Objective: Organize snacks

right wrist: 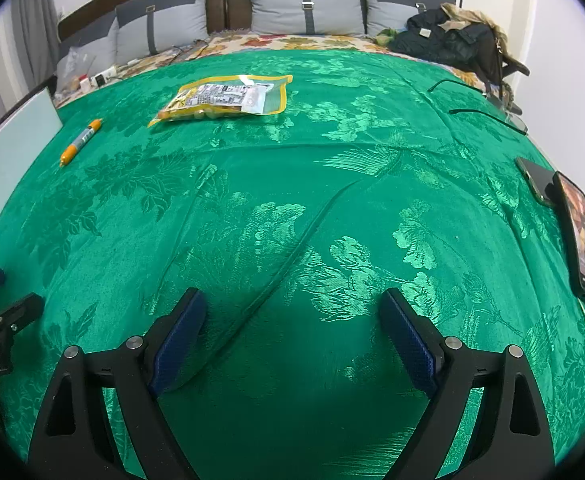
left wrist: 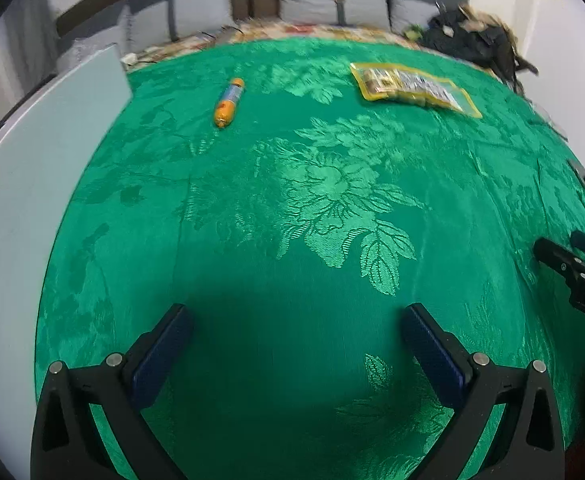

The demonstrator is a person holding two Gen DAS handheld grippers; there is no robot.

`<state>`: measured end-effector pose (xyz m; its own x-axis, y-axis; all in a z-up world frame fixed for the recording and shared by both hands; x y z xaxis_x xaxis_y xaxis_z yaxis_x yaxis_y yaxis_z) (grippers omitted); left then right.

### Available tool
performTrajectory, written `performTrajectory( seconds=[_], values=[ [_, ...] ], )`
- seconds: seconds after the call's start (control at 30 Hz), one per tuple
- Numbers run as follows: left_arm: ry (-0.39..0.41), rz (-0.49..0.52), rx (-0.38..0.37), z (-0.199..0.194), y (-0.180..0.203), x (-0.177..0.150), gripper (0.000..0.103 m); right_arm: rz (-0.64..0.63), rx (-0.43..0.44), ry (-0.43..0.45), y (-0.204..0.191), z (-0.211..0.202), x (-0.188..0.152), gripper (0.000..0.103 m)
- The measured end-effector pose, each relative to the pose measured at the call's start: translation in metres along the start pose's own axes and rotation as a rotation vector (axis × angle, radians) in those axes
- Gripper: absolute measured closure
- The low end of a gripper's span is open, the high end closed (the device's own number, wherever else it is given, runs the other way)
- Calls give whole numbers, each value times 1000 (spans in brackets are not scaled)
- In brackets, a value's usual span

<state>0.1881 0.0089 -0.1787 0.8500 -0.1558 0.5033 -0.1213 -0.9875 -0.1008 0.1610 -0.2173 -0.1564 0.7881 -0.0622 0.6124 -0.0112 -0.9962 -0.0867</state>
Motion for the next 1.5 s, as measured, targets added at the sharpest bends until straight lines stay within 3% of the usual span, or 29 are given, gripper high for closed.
performTrajectory(
  seconds=[0.1,0.4,0.53,0.63,0.77,0.8,0.9,1.0,1.27,1.43,1.5],
  values=[
    [-70,32,-1,8,-7,15,0,0,0,0,0,0,0,11],
    [-11,-85,10,39,-60,131,2,-5,3,-3,-1,1,0,10],
    [-25,-80,57,71,-67,168,20,-5,3,-3,-1,1,0,10],
    [-66,-54,85,96,-65,177,40,-5,3,-3,-1,1,0,9],
    [-44,-55,74,100,-65,178,82,-4,2,-3,-2,1,0,9],
    [-43,-55,76,99,-65,178,87,-4,2,-3,-2,1,0,9],
    [-32,-39,87,92,-66,168,87,-7,3,-4,-2,1,0,9],
    [-40,-64,45,77,-67,147,87,-8,4,-4,-2,1,0,9],
    [-23,-67,-37,12,-49,62,87,-8,3,-4,-2,2,0,9],
    [-9,-18,-28,8,-34,36,86,-8,3,-4,-3,2,0,9],
    [28,-15,-16,8,-34,36,77,-7,3,-4,-2,1,0,9]
  ],
)
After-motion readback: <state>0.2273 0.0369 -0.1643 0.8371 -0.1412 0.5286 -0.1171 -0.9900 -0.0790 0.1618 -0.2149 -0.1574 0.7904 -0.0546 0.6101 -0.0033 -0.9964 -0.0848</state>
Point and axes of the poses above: each gripper's, at about its wrist camera, not at the fingertips, and z roughly the way its jaws point, y to its right, x to its top, the point moved 8 cm from there along z, roughly the way its jaws point, and after that the axes turned 7 degrees about x, right-handed, at the moved point
